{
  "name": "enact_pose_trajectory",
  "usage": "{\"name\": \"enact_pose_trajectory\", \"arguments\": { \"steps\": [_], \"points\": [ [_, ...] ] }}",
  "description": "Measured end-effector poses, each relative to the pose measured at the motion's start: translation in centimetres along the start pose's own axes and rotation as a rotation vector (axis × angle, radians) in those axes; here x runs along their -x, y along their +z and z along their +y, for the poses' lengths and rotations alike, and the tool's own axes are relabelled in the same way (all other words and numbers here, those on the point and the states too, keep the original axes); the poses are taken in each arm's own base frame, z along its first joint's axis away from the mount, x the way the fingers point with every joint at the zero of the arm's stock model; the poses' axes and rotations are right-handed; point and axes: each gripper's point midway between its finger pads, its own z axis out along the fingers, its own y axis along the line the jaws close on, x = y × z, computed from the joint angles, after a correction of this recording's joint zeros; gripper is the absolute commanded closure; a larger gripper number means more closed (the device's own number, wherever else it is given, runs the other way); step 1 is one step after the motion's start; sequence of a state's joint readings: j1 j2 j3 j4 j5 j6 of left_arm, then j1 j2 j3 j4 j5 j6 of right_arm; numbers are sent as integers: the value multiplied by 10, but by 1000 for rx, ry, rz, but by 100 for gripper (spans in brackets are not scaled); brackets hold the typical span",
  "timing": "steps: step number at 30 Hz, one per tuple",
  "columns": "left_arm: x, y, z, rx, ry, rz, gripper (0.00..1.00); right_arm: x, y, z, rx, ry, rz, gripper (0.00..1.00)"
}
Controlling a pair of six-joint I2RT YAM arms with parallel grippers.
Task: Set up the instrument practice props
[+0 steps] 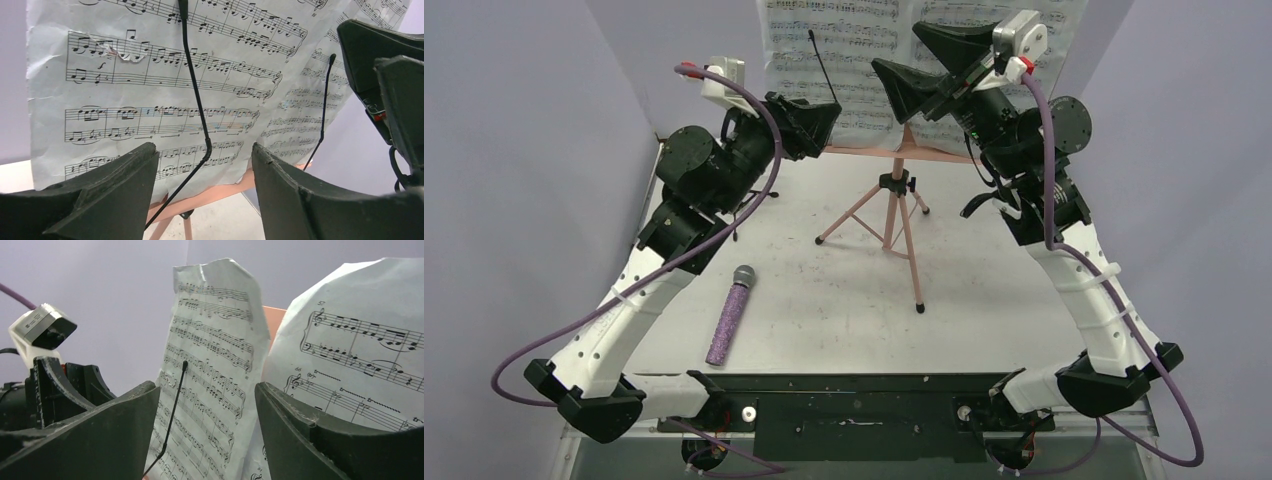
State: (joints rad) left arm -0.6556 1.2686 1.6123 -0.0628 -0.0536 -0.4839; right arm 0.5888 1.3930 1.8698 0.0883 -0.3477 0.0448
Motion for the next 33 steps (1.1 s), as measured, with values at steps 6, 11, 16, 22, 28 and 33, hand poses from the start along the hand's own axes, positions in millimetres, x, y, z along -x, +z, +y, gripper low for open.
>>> {"name": "enact_pose_trajectory", "arguments": {
  "steps": [6, 11, 16, 22, 28, 33],
  "points": [
    [6, -9, 8, 38, 28, -24, 18, 0, -8, 14, 76, -33, -17, 7],
    [11, -22, 15, 65, 50, -45, 14, -1, -19, 29, 151, -65, -45, 1],
    [15, -29, 18, 75, 59, -56, 6, -1, -25, 47, 252, -84, -73, 0],
    [18, -41, 24, 108, 68, -66, 4, -20, -32, 68, 354, -90, -28, 0],
    [15, -64, 41, 181, 79, -65, 4, -55, -43, 106, 479, -69, 71, 0],
    [5, -82, 55, 235, 84, -40, 4, -91, -62, 153, 613, -68, 195, 0]
  ]
}}
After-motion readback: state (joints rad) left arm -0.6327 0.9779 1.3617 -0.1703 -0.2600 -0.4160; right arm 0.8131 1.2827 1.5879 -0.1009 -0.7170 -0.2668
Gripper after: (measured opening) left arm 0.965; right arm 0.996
